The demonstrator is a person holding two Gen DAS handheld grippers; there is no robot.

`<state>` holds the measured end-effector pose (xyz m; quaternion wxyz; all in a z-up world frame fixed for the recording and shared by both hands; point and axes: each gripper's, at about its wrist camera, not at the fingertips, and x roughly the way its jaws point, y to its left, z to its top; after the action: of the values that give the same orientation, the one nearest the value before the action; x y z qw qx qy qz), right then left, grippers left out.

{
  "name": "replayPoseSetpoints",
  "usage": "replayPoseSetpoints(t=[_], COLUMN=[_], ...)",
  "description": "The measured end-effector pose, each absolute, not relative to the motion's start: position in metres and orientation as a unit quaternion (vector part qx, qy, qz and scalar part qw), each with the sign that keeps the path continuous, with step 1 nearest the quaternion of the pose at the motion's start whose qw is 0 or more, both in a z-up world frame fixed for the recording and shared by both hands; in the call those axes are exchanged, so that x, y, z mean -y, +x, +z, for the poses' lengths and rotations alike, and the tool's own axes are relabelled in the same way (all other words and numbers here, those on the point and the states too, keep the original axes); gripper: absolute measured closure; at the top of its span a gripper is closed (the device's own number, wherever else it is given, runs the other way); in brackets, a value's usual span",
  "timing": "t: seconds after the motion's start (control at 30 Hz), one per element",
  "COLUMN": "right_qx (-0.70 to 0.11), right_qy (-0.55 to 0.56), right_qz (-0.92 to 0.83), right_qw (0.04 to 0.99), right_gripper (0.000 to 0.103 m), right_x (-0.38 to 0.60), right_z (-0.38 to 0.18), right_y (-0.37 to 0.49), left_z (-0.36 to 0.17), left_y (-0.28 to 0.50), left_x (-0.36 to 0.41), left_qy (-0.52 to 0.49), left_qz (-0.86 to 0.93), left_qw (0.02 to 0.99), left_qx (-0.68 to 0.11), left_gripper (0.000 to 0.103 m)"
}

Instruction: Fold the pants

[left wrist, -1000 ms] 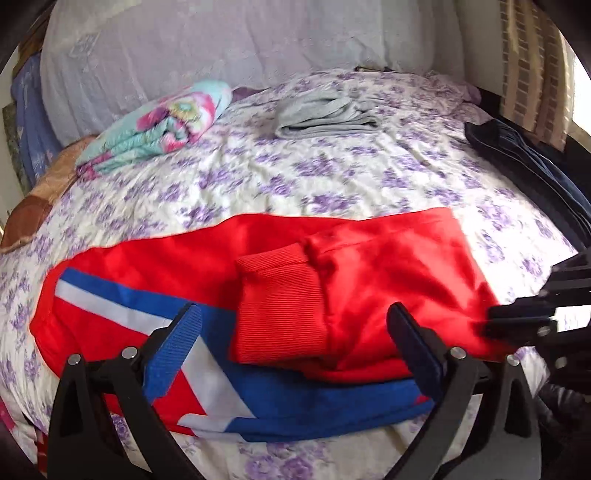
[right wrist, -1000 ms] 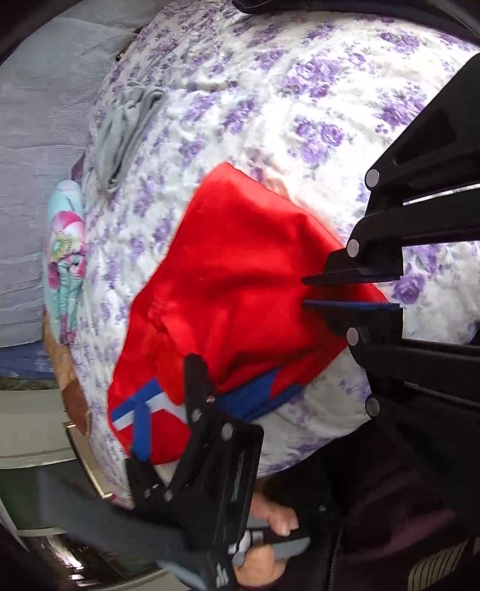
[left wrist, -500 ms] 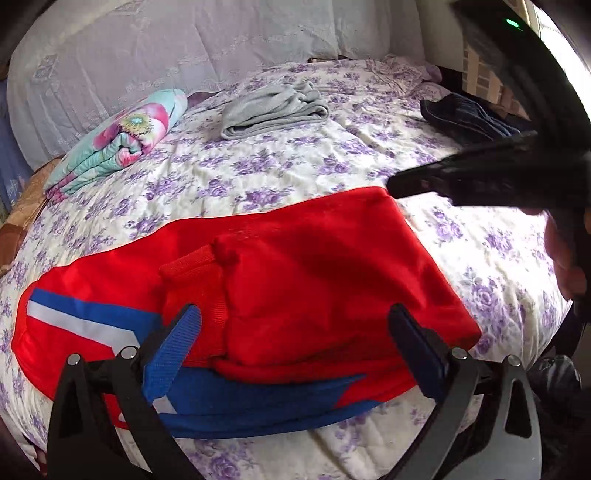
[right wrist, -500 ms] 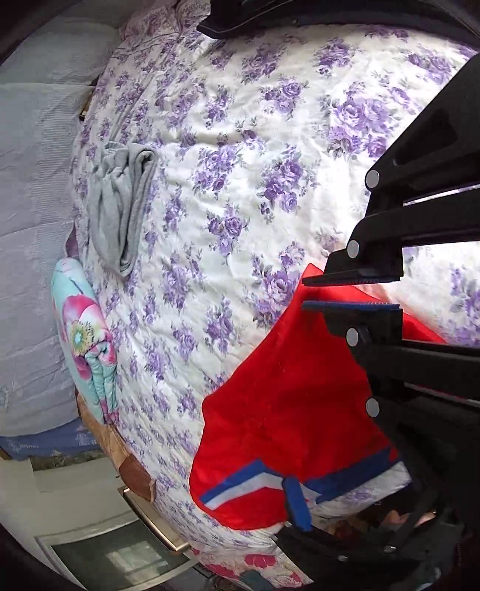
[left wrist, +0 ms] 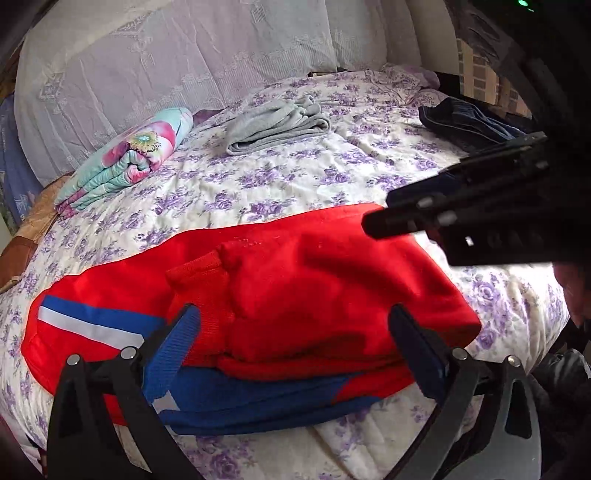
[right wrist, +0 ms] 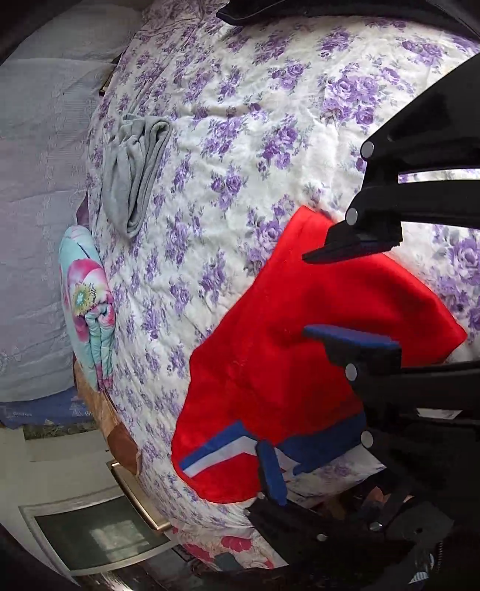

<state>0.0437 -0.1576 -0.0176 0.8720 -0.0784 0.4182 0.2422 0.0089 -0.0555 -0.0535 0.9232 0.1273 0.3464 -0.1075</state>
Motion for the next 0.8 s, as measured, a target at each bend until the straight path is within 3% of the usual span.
replayPoseSetpoints(t=[0.1,0.33,0.53,0.6,0.8], right_qx=[-0.46,-0.412,-0.462,-0.488,-0.457], right_qy=[-0.09,-0.08,-0.085,-0.077,-0.061], right_qz=[0.233,0.27,0.278,0.277,0.276], right_qw=[0.852,0.866,0.838,0.824,0.843], right_gripper=[0.068,0.068,0.068,0.067,0.067], right_x=[0.149,0.13,0.093,0.088,0.093], right_z=[-0.055,-0.002,-0.031,-0.054,-0.042], right_y=[0.05,0.056,0.108,0.12,0.107], left_z=[-0.078,-0.038,-0.078,-0.085,-0.083], left_y=[0.03,0.01,0.069,0.071,0.068], left_x=[0.045,0.024,-0.021,-0.027,-0.027], left_qy=[0.095,0.072,-0.01,-0.023,-0.024], left_qz=[-0.107,-0.086,-0.051,-0.054,-0.057], left_qw=[0.908,0.939,0.904,0.906,0.907], left_qx=[-0.394,-0.325,-0.424,-0.42,-0.416], left_gripper=[0.004,0.004,0.004,0.004,0.004])
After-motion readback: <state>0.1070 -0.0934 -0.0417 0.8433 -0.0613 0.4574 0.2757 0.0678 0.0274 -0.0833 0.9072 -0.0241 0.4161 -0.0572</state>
